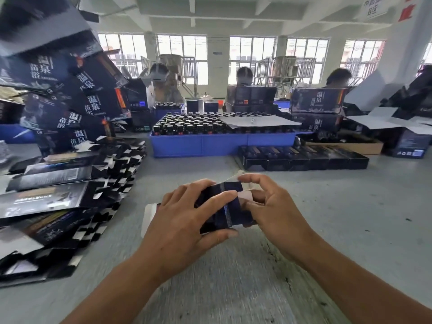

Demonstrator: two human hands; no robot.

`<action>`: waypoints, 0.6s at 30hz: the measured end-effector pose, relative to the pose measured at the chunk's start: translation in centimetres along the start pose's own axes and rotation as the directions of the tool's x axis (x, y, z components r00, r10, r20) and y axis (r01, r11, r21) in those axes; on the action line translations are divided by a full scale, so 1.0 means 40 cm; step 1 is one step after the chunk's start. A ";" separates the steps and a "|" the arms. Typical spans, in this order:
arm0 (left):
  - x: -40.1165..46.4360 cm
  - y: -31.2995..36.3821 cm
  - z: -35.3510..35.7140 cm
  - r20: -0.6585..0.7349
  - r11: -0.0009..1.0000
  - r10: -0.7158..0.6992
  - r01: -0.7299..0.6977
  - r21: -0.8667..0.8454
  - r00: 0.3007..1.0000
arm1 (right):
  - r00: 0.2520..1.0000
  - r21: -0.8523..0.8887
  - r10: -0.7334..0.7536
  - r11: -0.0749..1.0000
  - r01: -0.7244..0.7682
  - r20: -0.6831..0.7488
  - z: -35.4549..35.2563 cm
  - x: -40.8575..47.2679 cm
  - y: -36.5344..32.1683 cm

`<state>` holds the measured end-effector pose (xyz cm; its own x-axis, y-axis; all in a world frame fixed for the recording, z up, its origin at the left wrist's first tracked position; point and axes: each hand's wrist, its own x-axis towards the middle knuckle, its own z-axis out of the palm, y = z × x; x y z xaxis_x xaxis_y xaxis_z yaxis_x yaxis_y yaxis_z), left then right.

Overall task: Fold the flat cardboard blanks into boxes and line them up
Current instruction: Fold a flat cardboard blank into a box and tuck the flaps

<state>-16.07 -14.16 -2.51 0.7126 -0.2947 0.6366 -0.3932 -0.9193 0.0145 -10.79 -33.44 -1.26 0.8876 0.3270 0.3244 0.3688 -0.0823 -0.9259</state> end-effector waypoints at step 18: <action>-0.007 -0.008 -0.035 -0.078 1.000 -0.027 0.027 0.006 0.997 | 0.959 -0.304 -0.282 0.917 0.258 -0.036 0.018 -0.028 -0.013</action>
<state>-16.96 -13.40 -1.61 0.6752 -0.2486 0.6945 -0.3703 -0.9285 0.0276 -12.18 -33.10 -1.29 0.7570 0.3026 0.5792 0.6513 -0.2772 -0.7064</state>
